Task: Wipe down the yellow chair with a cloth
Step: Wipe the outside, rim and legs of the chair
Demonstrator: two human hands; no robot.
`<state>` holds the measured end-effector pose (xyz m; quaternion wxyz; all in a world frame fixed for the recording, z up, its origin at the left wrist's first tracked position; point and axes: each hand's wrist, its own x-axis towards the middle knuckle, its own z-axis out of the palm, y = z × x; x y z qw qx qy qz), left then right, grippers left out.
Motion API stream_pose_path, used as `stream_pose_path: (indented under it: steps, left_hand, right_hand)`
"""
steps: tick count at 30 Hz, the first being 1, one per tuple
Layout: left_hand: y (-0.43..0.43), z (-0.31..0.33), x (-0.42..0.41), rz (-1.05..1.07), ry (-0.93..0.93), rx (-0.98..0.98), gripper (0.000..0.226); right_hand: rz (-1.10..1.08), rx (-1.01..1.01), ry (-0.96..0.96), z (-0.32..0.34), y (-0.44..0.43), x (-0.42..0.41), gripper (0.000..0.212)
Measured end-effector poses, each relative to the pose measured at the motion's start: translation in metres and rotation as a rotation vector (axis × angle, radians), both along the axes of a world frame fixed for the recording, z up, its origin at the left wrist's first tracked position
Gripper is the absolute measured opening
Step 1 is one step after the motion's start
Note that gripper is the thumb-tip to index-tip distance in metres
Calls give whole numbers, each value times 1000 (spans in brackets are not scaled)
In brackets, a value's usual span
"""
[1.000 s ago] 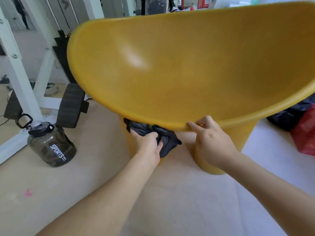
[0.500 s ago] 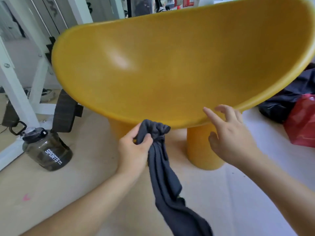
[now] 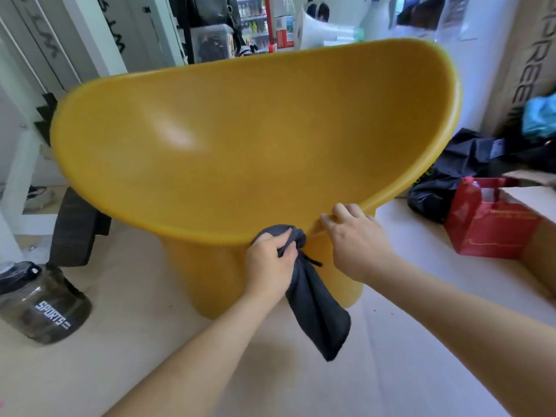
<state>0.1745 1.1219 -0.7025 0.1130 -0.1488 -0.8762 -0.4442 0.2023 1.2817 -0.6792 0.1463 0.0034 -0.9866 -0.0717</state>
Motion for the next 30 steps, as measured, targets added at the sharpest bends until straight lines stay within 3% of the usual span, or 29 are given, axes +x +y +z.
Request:
stream_pose_path:
  steps: [2, 5, 7, 13, 15, 18, 21, 25, 28, 30]
  left_hand:
    - [13, 2, 8, -117, 38, -61, 29]
    - [2, 16, 0, 16, 111, -22, 31]
    - [-18, 17, -9, 76, 156, -68, 33]
    - [-20, -7, -1, -70, 199, -256, 40]
    - [-11, -4, -9, -85, 195, -233, 39]
    - [7, 0, -13, -110, 185, -183, 36]
    - [35, 4, -5, -164, 147, -92, 34]
    - [65, -9, 22, -496, -90, -38, 24]
    - [69, -1, 32, -464, -282, 68, 32]
    - [64, 21, 29, -463, -211, 155, 32]
  right_hand:
    - [61, 127, -14, 4, 16, -5, 48]
    - [32, 310, -61, 16, 42, -14, 45]
    - [27, 313, -62, 17, 46, -16, 38]
    - [51, 304, -15, 15, 48, -13, 26]
    - [42, 303, -26, 22, 49, -8, 23]
    - [7, 150, -92, 36, 65, 6, 27]
    - [74, 119, 15, 32, 75, 22, 15]
    - [2, -417, -87, 17, 43, 45, 32]
    - [-26, -869, -247, 13, 37, 55, 57]
    - [18, -1242, -349, 16, 41, 64, 65]
